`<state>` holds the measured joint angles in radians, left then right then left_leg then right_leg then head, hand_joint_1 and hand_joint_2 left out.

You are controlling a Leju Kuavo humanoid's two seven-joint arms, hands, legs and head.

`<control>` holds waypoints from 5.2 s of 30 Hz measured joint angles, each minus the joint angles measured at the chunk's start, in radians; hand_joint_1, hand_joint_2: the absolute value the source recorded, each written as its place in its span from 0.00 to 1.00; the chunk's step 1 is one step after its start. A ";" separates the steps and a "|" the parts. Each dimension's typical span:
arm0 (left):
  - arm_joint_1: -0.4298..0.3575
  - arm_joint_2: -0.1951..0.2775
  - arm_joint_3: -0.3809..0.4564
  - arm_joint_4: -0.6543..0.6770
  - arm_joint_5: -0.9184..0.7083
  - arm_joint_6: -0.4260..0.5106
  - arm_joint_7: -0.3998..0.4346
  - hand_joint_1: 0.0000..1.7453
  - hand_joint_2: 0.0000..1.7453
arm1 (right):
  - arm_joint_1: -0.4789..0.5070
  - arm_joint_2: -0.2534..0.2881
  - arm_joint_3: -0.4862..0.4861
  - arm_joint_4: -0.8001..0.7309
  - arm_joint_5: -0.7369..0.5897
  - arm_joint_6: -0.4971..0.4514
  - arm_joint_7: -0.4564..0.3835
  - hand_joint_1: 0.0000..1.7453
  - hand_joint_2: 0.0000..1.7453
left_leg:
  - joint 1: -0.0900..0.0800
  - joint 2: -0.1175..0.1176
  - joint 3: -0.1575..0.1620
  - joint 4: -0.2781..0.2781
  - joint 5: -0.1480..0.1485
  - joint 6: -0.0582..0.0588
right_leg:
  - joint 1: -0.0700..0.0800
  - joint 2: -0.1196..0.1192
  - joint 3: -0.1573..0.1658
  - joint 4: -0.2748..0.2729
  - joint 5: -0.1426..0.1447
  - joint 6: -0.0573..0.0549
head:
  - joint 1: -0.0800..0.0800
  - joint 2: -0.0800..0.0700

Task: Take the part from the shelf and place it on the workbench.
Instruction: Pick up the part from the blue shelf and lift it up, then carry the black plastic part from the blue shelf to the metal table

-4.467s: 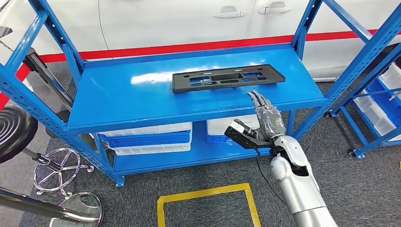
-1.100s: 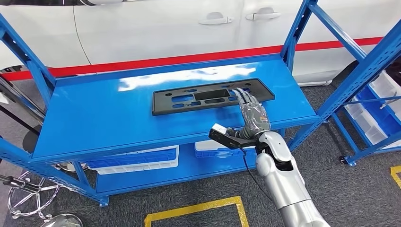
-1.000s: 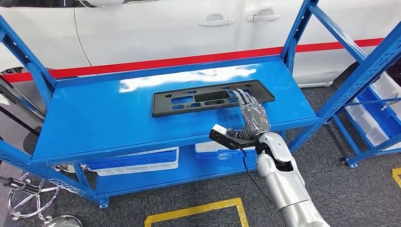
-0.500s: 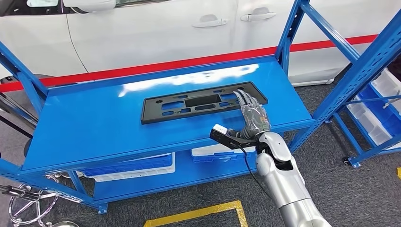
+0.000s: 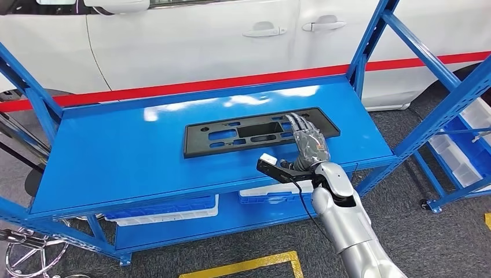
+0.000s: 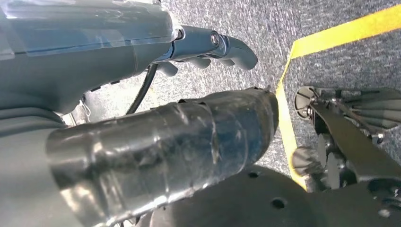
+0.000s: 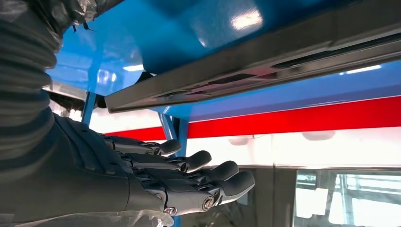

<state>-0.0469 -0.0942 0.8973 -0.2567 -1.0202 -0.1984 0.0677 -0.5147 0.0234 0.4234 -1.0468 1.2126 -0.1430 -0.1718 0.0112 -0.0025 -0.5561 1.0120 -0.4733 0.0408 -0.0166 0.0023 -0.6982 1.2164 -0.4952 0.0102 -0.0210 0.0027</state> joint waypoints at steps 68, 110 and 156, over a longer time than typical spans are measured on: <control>-0.008 -0.010 0.110 -0.001 -0.023 -0.011 -0.047 0.00 1.00 | -0.023 0.034 0.021 0.154 0.103 -0.092 0.014 1.00 1.00 | -0.010 -0.003 -0.038 0.011 0.021 -0.029 | 0.005 0.006 0.128 -0.186 0.012 -0.017 | 0.001 0.000; -0.012 -0.006 0.140 -0.005 -0.119 0.003 -0.017 0.00 1.00 | 0.092 -0.091 0.035 -0.385 0.035 -0.056 -0.080 1.00 1.00 | -0.005 0.001 -0.067 0.026 0.043 -0.008 | -0.015 0.001 0.140 -0.126 -0.028 0.018 | 0.001 0.000; -0.014 -0.013 0.175 -0.025 -0.156 -0.011 -0.017 0.00 1.00 | 0.066 -0.116 0.059 -0.408 -0.017 -0.038 -0.089 1.00 1.00 | -0.006 0.006 0.030 0.082 -0.048 -0.033 | 0.003 -0.009 0.028 -0.159 0.084 -0.033 | 0.000 0.000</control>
<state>-0.0609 -0.1074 1.0724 -0.2816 -1.1759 -0.2094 0.0504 -0.4484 -0.0924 0.4826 -1.4543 1.1957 -0.1812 -0.2608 0.0048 0.0032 -0.5266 1.0944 -0.5218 0.0075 -0.0137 -0.0063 -0.6704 1.0573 -0.4116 -0.0223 -0.0215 0.0027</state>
